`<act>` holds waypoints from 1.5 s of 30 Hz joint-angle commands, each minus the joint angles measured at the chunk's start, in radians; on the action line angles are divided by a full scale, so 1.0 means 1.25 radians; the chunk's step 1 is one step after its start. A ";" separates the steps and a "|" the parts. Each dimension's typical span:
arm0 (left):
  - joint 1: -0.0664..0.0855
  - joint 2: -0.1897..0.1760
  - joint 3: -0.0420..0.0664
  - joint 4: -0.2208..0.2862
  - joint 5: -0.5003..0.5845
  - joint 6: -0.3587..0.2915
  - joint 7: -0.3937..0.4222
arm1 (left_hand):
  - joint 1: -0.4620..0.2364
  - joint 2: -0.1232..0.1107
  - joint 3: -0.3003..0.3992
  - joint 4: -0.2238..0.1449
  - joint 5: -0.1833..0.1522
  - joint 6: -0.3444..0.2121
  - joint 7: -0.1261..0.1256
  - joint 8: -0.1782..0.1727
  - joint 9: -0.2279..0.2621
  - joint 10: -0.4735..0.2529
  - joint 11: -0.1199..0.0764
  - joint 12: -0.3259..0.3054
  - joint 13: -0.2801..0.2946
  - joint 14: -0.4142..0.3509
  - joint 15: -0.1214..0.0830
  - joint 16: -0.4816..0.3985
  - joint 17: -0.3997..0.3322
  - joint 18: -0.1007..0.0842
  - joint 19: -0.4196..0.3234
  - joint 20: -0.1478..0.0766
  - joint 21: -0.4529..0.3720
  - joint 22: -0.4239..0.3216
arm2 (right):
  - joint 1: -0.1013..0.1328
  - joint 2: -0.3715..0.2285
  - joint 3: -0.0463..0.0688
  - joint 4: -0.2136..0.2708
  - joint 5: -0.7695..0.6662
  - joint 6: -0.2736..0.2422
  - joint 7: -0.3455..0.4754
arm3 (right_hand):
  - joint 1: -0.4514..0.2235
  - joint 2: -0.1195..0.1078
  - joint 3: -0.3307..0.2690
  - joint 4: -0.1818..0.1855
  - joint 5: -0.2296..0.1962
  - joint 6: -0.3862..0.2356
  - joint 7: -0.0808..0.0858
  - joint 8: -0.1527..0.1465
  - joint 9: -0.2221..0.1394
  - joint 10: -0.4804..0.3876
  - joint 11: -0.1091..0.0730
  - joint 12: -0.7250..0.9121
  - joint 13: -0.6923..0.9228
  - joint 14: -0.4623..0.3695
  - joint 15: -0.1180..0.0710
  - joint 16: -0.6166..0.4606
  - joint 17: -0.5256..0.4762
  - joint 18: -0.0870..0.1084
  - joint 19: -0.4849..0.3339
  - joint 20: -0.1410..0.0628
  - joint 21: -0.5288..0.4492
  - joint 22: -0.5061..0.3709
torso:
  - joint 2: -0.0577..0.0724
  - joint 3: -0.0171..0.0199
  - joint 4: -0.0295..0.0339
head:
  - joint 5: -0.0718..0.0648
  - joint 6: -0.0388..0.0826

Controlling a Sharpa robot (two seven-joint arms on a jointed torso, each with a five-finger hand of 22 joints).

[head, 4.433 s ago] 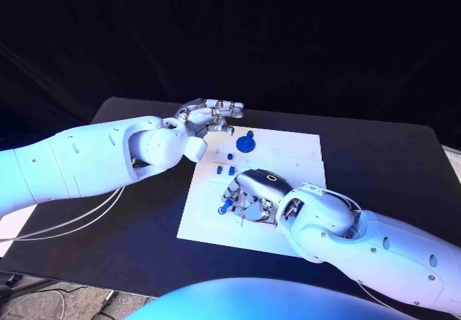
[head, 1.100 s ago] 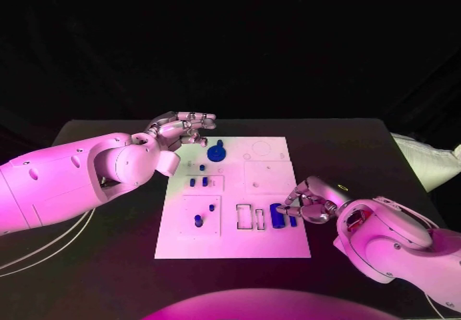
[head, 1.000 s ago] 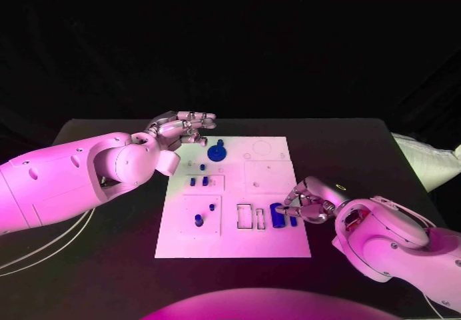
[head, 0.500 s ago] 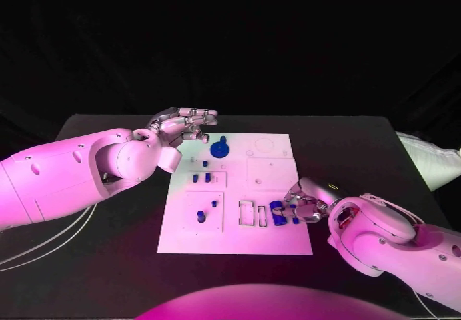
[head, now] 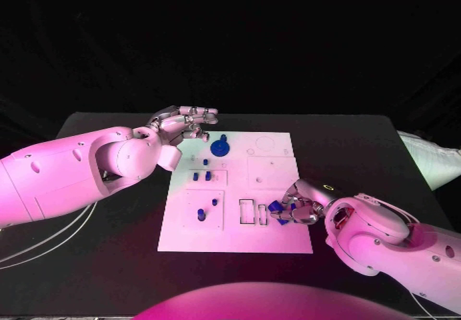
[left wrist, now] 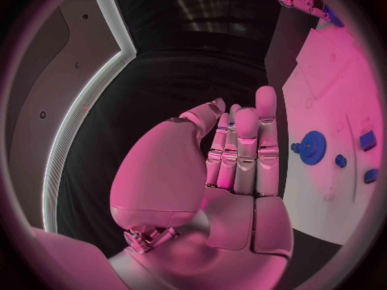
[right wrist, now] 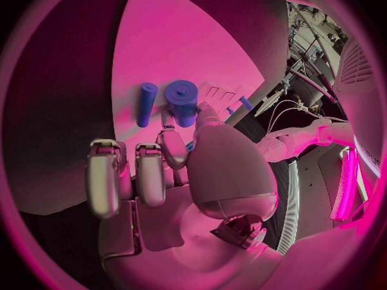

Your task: Assemble the parts on the task board

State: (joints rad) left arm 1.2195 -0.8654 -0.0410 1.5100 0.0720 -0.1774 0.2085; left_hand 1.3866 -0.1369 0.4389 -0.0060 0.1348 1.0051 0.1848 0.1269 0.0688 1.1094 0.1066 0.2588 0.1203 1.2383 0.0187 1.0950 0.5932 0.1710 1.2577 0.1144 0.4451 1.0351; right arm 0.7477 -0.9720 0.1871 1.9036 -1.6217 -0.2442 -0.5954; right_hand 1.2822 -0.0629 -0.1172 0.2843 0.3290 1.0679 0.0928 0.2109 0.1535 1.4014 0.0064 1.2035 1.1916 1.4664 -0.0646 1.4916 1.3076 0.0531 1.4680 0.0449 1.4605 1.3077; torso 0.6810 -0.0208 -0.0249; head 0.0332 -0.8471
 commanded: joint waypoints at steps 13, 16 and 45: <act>0.000 0.001 0.000 0.002 -0.002 0.019 0.001 | 0.000 0.005 -0.005 0.001 0.003 -0.005 0.001 0.004 0.000 -0.009 0.000 0.003 0.001 -0.006 0.000 0.000 -0.002 0.007 -0.005 0.000 -0.005 -0.001 | -0.010 -0.004 0.007 0.035 0.031 -0.131 -0.006 | 0.025 0.056 -0.006 0.003 0.053 0.033 -0.017 0.029 0.030 0.018 -0.011 0.017 0.034 0.070 -0.006 0.023 0.139 -0.020 0.043 -0.008 0.023 0.128 | 0.000 -0.0003 0.0021 | -0.001 0.001; 0.000 0.001 0.000 0.002 -0.002 0.020 0.002 | 0.000 0.005 -0.005 0.001 0.003 -0.005 0.001 0.004 0.000 -0.009 0.000 0.003 0.001 -0.006 0.000 0.000 -0.002 0.007 -0.005 0.000 -0.005 -0.001 | -0.009 -0.006 0.013 0.048 0.041 -0.144 -0.006 | 0.024 0.058 -0.007 0.003 0.055 0.036 -0.018 0.030 0.033 0.018 -0.012 0.017 0.035 0.070 -0.007 0.023 0.140 -0.020 0.043 -0.008 0.024 0.129 | 0.000 -0.0009 0.0023 | -0.002 0.002; -0.001 0.009 -0.001 -0.002 -0.002 0.023 0.000 | 0.000 0.005 -0.005 0.001 0.003 -0.005 0.001 0.004 0.000 -0.009 0.000 0.003 0.001 -0.006 0.000 0.000 -0.002 0.007 -0.005 0.000 -0.005 -0.001 | -0.008 0.089 0.018 0.004 0.068 0.000 -0.016 | -0.068 0.117 -0.056 0.007 0.007 0.056 -0.032 0.041 0.073 0.009 -0.023 -0.073 -0.024 0.069 -0.017 0.021 0.138 -0.019 0.040 -0.018 0.022 0.127 | 0.000 -0.0038 0.0073 | 0.000 0.003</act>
State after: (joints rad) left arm 1.2181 -0.8562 -0.0427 1.5061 0.0718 -0.1672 0.2049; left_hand 1.3866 -0.1370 0.4389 -0.0060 0.1347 1.0050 0.1847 0.1269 0.0689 1.1026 0.1067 0.2588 0.1198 1.2382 0.0187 1.0950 0.5924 0.1710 1.2577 0.1145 0.4451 1.0345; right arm 0.7382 -0.8627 0.2094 1.9115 -1.5125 -0.2974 -0.6056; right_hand 1.2120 0.0906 -0.1817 0.2923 0.3427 1.1100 0.0729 0.2593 0.2332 1.4109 -0.0169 1.1142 1.1624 1.4666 -0.0792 1.5183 1.3081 0.0373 1.4679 0.0305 1.4875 1.3081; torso 0.6816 -0.0247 -0.0152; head 0.0322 -0.8429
